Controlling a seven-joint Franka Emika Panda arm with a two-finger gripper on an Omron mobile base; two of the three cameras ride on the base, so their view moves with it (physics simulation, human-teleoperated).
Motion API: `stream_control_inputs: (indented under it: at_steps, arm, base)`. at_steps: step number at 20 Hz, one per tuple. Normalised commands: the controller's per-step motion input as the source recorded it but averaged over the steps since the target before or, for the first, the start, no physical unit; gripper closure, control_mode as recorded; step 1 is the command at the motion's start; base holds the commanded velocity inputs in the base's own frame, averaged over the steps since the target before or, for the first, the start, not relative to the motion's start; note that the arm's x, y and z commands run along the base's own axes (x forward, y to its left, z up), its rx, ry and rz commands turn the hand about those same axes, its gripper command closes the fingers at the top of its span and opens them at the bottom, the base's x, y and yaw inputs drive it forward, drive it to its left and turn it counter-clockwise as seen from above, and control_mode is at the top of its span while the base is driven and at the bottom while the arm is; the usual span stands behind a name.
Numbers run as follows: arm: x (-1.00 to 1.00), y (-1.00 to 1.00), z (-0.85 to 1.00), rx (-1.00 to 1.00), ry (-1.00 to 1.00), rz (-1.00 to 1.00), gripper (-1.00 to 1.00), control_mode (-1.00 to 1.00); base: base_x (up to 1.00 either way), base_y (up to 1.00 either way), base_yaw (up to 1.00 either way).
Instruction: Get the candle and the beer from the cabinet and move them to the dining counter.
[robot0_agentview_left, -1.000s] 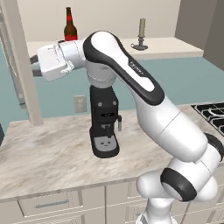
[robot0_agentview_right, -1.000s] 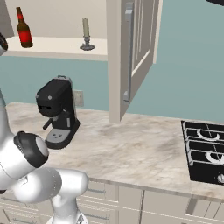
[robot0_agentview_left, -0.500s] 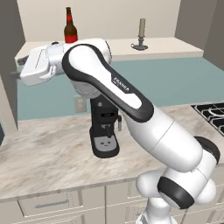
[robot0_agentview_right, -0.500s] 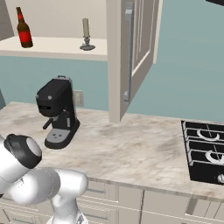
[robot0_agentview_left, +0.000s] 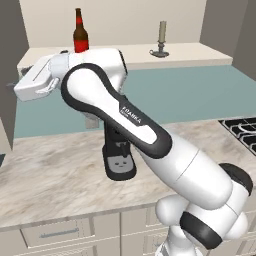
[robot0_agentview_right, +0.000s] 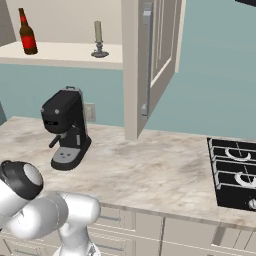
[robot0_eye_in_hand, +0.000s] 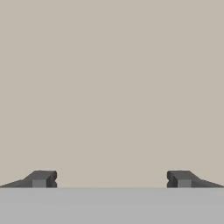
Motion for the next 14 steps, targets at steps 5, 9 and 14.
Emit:
stream_control_inputs:
  at_steps: [5, 9, 14]
  arm:
    - [-0.32, -0.56, 0.0, 0.0, 0.06, -0.08, -1.0, -1.0]
    - [0.0, -0.78, 0.0, 0.0, 0.08, -0.19, -1.0, -1.0]
    - [0.0, -0.74, 0.0, 0.0, 0.08, -0.24, -1.0, -1.0]
  base:
    - [0.0, 0.0, 0.0]
    - [0.0, 0.0, 0.0]
    - [0.0, 0.0, 0.0]
